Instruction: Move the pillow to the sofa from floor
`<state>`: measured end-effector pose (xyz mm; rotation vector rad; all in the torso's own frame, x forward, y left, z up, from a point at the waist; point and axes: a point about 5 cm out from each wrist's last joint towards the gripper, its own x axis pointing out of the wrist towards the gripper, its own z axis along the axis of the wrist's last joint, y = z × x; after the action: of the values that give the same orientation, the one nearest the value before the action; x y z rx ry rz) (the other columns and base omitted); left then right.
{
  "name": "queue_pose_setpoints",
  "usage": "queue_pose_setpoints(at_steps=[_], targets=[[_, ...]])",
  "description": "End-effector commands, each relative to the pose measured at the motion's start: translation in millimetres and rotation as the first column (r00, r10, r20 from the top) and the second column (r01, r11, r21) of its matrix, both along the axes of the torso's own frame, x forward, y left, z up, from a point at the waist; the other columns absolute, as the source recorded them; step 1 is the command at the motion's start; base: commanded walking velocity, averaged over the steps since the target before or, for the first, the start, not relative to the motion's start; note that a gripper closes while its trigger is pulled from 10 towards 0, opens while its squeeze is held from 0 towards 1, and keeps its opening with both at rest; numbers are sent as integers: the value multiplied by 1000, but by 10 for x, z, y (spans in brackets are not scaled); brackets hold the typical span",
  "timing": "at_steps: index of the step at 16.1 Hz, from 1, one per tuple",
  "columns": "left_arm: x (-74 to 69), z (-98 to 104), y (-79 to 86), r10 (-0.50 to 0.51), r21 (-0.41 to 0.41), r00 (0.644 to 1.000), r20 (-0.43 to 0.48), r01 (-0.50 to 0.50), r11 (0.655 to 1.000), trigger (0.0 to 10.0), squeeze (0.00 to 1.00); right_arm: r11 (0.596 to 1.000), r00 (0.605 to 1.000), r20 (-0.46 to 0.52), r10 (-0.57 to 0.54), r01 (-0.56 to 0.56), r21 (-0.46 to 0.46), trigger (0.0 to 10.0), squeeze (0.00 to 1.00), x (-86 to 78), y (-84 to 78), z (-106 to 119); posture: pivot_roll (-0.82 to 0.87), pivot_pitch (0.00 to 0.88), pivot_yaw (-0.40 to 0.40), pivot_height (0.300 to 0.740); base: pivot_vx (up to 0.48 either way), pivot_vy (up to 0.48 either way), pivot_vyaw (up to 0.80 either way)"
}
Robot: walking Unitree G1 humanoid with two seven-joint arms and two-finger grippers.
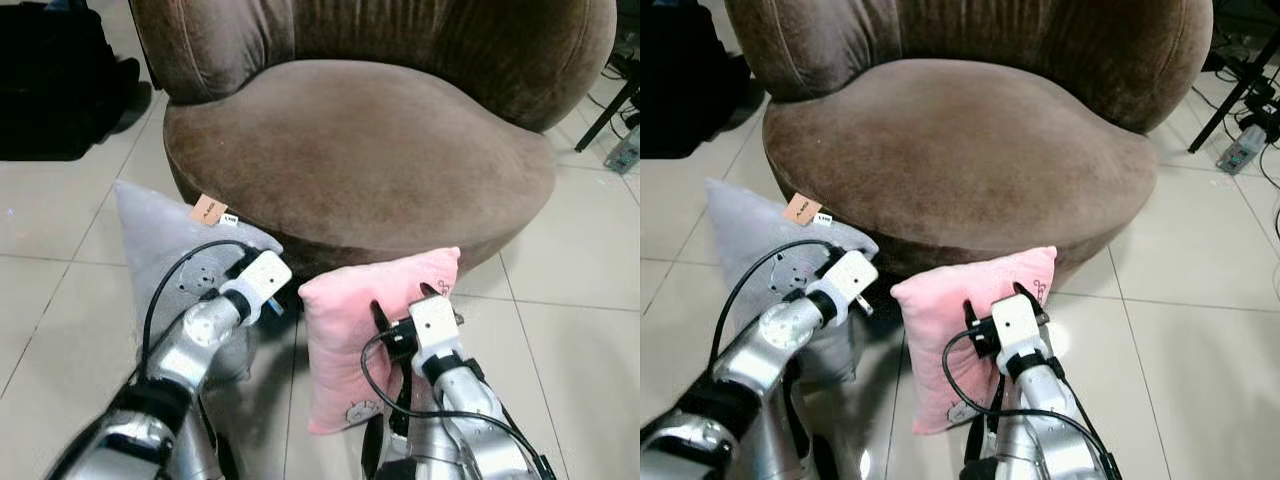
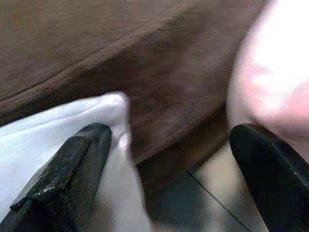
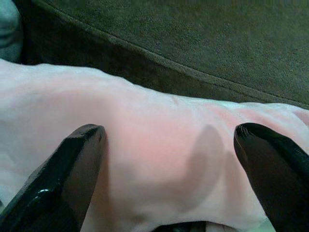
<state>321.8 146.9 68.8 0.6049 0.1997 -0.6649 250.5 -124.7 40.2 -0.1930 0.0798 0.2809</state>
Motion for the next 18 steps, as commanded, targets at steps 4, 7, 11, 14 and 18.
queue_pose_setpoints(at_steps=[4,7,11,14,18], targets=[[144,640,-130,-234,-61,971,55,237,970,10000,0,999,999,-20,-41,40,-4,10000,0,-34,-99,-35,-93,151,-79,391,0,0,0],[192,700,-230,-223,-133,972,67,230,964,10000,0,999,999,-20,-46,46,-6,10000,0,-14,-106,-33,-93,146,-81,391,0,0,0],[159,460,-344,-216,-173,976,-35,207,963,10000,0,999,999,-13,-45,45,-7,10000,0,10,-105,-12,-93,147,-87,391,0,0,0],[206,282,-460,-225,-143,968,-108,209,968,10000,0,999,999,4,-36,36,-7,10000,0,48,-98,49,-92,155,-93,391,0,0,0],[231,51,-458,-183,14,958,-222,191,982,10000,0,999,999,31,-38,38,1,10000,0,76,-74,130,-118,168,-77,391,0,0,0]])
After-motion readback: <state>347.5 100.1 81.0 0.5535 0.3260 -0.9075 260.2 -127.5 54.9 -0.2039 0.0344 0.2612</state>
